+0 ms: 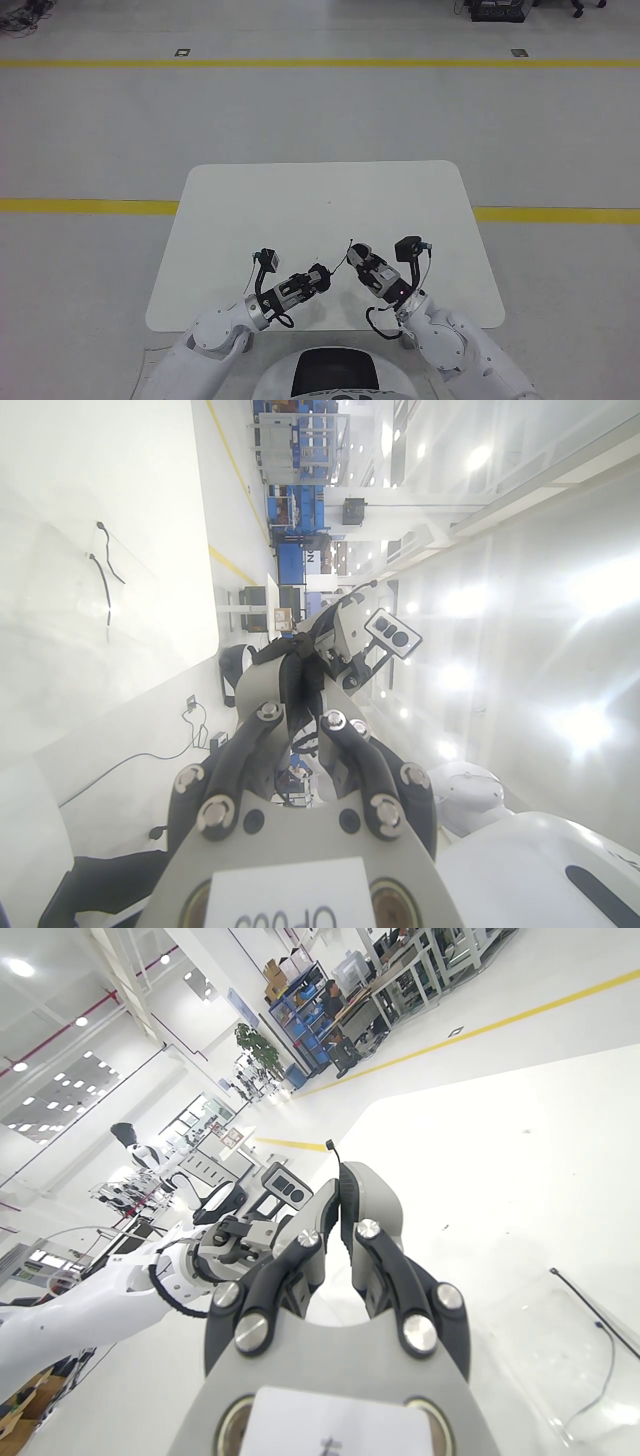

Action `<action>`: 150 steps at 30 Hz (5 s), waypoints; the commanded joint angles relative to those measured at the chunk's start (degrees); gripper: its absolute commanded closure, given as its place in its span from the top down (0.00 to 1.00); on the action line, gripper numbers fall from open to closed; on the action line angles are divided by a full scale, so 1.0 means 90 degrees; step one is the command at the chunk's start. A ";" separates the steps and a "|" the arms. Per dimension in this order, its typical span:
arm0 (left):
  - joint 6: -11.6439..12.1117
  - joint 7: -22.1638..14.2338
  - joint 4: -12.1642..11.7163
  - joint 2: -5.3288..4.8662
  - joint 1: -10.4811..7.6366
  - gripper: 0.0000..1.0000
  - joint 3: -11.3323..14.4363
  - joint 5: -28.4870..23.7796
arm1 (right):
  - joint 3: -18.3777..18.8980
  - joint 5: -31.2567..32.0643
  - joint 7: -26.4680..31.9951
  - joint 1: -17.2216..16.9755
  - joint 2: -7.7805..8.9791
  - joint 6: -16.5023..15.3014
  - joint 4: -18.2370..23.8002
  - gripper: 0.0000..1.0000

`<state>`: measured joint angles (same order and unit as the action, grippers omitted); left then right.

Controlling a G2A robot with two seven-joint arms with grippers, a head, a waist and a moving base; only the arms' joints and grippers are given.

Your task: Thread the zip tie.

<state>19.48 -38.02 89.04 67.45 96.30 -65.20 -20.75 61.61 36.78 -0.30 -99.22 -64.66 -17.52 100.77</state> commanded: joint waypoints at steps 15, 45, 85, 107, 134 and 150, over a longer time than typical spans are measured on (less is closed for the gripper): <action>0.0000 0.0000 0.0000 0.0000 0.0000 0.00 0.0000 0.0000 | -0.0018 -0.0087 0.0070 -0.0006 -0.0028 -0.0218 0.0018 0.00; 0.0000 0.0000 0.0000 0.0000 0.0000 0.00 0.0000 0.0000 | -0.0333 -0.0379 0.0203 0.0220 0.0060 -0.0218 -0.0062 0.00; 0.0000 0.0000 0.0000 0.0000 0.0000 0.00 0.0000 0.0000 | -0.0455 -0.0456 0.0167 0.0267 0.0138 -0.0218 -0.0131 0.00; 0.0000 0.0000 0.0000 0.0000 0.0000 0.00 0.0000 0.0000 | -0.0668 -0.0517 0.0142 0.0356 0.0178 -0.0218 -0.0147 0.00; 0.0000 0.0000 0.0000 0.0000 0.0000 0.00 0.0000 0.0000 | -0.0270 -0.1018 0.0200 0.0049 0.0318 -0.0218 0.0228 1.00; -0.0066 0.0078 -0.0013 -0.0004 0.0026 0.00 -0.0014 -0.0344 | -0.0172 -0.1446 0.0518 -0.0016 0.0376 -0.0218 0.0533 1.00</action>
<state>18.92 -37.30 89.06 67.48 96.32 -65.08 -22.51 59.99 25.14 3.30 -99.26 -61.43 -19.48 104.73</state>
